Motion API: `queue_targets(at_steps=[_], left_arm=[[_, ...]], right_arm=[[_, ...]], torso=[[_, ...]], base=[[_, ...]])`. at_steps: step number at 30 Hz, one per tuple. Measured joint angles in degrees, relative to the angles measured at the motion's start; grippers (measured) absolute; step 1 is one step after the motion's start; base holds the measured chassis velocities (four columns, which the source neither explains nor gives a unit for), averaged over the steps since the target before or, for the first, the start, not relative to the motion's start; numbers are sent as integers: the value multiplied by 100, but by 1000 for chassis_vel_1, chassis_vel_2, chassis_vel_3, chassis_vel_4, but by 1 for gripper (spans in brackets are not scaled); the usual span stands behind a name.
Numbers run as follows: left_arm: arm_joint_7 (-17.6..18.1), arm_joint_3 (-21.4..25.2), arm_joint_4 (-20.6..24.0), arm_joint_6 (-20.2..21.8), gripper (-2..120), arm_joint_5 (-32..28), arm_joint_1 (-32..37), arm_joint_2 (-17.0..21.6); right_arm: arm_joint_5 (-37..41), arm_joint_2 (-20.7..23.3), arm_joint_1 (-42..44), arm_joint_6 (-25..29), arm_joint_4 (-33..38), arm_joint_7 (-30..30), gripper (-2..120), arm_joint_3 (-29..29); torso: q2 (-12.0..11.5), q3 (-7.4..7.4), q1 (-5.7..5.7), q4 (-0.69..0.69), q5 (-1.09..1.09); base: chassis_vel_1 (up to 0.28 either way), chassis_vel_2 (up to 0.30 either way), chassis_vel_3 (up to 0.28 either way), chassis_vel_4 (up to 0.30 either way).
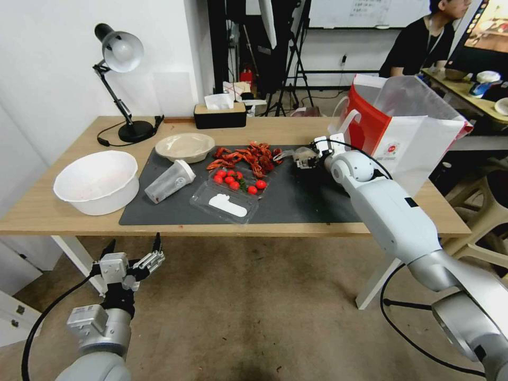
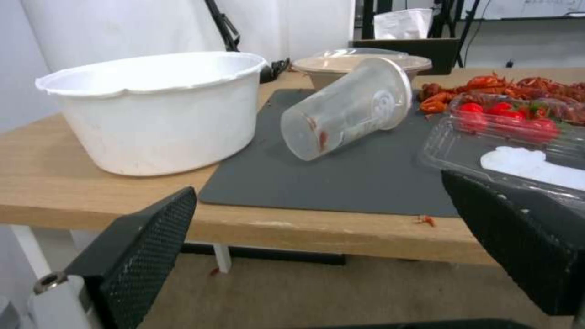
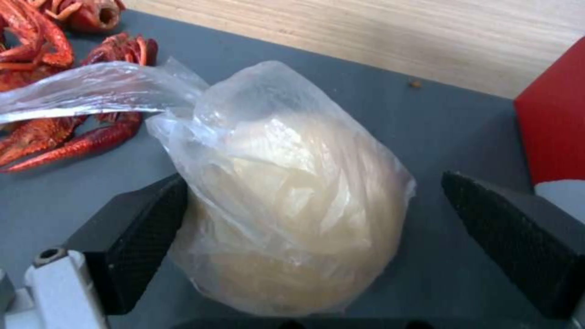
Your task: Pick up the trash from the table and place it into the takeout bag.
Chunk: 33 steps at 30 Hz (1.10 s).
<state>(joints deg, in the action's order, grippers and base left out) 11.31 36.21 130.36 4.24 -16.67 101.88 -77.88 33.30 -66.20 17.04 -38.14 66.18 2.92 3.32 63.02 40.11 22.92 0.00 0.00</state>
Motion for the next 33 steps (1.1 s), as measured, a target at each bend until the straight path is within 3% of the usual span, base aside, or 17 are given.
queue_targets(at_steps=[17, 33], left_arm=[[12, 2, -18, -41, 100, 2, 0, -6], [23, -4, -54, -80, 100, 9, -24, 0]], right_arm=[[-58, -70, 2, 69, -168, -170, 96, -8], [-92, -92, 66, 137, -232, -208, 39, -65]], torso=[[0, 0, 0, 0, 0], [1, -1, 0, 1, 0]], base=[[0, 0, 0, 0], [0, 0, 0, 0]])
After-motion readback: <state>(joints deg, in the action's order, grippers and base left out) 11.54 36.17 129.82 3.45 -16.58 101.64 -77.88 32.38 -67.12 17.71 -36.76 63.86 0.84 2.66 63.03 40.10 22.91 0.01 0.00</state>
